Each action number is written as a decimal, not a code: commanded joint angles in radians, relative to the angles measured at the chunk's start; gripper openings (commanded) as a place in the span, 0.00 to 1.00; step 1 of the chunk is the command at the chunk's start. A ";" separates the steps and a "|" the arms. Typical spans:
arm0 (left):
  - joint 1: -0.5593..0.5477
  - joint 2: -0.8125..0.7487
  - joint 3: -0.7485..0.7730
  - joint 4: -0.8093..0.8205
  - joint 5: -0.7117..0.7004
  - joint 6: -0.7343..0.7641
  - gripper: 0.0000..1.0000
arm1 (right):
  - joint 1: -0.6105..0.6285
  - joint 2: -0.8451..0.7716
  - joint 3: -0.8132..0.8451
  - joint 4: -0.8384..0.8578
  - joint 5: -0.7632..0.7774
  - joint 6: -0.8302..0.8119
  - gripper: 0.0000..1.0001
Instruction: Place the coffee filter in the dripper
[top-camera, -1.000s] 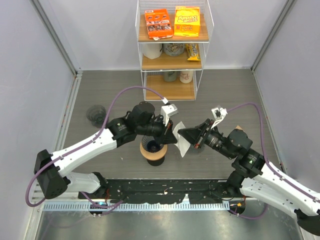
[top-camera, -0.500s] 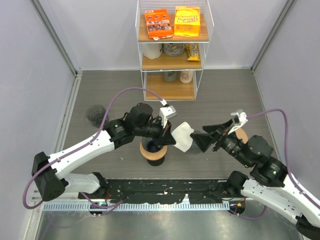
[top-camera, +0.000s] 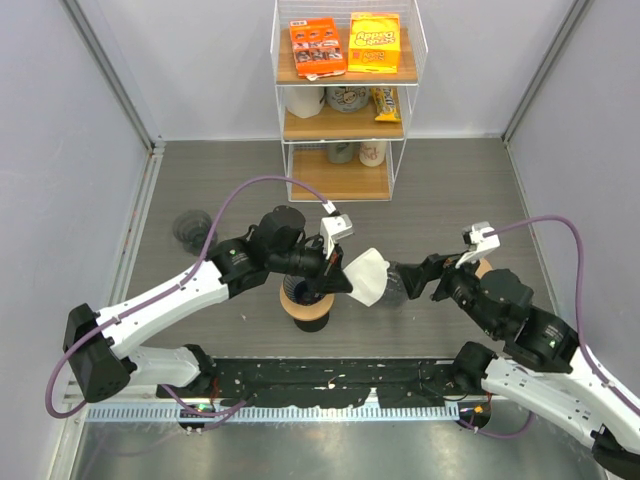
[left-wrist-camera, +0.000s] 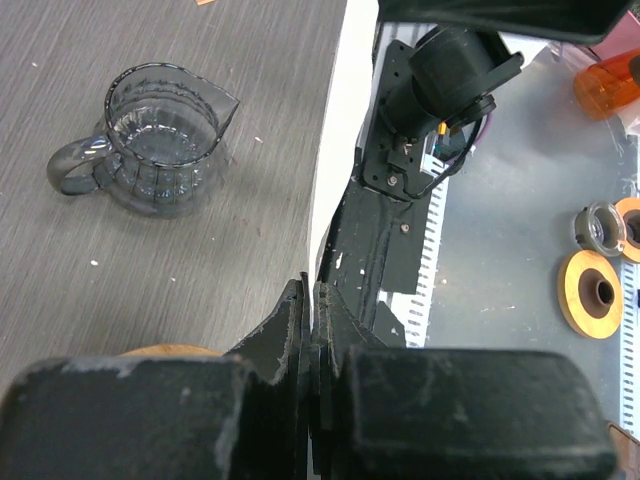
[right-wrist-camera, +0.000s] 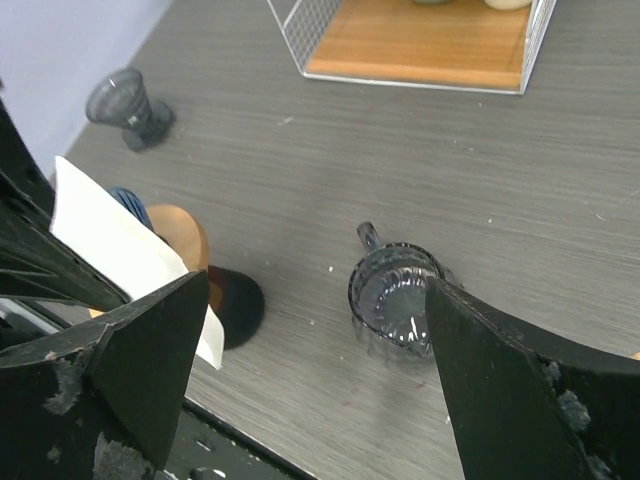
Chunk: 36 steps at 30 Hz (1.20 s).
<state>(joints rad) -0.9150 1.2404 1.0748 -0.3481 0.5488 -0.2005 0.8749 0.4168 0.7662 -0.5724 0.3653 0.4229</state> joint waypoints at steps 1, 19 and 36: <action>0.002 -0.032 0.004 0.038 0.039 0.019 0.00 | -0.001 0.022 -0.005 -0.003 -0.043 -0.041 0.95; 0.002 -0.036 0.002 0.038 0.051 0.018 0.00 | -0.001 0.031 -0.024 0.043 -0.098 -0.078 0.95; 0.002 -0.027 0.001 0.049 0.083 0.021 0.00 | -0.002 0.037 -0.038 0.127 -0.290 -0.110 0.96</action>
<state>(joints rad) -0.9150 1.2339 1.0748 -0.3477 0.5800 -0.1978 0.8749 0.4389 0.7403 -0.5270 0.1276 0.3401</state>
